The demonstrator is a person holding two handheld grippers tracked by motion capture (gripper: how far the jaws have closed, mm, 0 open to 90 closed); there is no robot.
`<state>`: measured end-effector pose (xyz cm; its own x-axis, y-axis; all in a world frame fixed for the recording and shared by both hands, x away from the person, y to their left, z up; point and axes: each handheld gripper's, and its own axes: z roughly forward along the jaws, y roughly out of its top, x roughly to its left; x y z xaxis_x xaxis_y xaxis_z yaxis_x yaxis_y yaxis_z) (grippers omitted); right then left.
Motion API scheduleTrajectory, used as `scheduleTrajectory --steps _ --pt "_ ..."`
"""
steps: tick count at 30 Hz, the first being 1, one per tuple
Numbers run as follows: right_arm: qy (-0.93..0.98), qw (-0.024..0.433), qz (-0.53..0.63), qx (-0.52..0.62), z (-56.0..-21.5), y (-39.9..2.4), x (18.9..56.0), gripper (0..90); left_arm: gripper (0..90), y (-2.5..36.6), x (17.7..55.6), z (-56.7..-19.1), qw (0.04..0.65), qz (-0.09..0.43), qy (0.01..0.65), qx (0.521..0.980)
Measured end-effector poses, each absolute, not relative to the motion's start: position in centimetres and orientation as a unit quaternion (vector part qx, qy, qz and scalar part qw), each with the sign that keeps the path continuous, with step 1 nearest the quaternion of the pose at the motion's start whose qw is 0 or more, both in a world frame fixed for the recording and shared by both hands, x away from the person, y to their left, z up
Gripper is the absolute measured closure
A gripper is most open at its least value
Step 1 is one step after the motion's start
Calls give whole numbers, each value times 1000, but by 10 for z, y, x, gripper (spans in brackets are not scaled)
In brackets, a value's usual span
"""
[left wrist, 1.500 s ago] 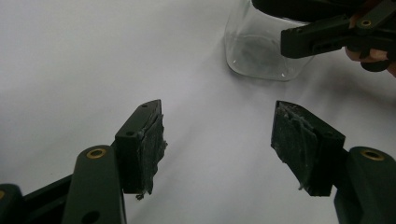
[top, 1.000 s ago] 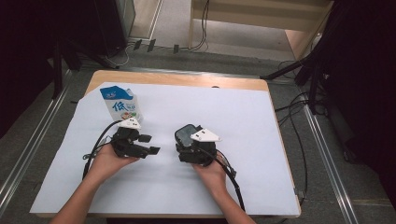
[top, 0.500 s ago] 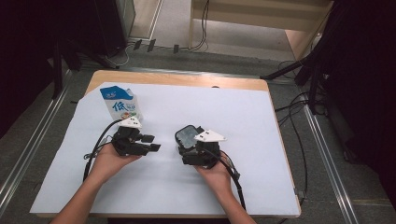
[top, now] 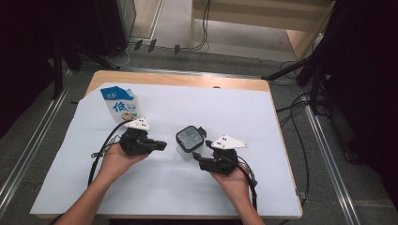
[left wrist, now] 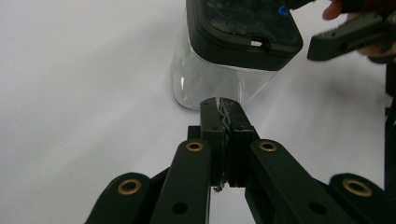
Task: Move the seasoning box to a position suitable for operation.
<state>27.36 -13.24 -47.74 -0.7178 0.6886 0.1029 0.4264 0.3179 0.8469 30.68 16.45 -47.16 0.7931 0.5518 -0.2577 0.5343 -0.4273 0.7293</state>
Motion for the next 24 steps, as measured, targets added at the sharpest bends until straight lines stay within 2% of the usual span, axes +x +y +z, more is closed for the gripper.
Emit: scheduleTrajectory --steps 4,9,11,15,24 --pt "793 138 470 362 -475 -146 280 573 900 162 313 -468 438 3 325 838" --pt "798 121 457 374 -485 -156 301 839 900 157 321 -466 440 -2 323 838" --pt "801 112 451 379 -490 -157 310 900 900 153 319 -467 433 2 320 843" --pt "802 89 446 388 -497 -154 320 900 900 146 316 -473 423 6 316 849" --pt "807 101 445 374 -497 -143 324 900 900 141 317 -479 424 9 321 847"
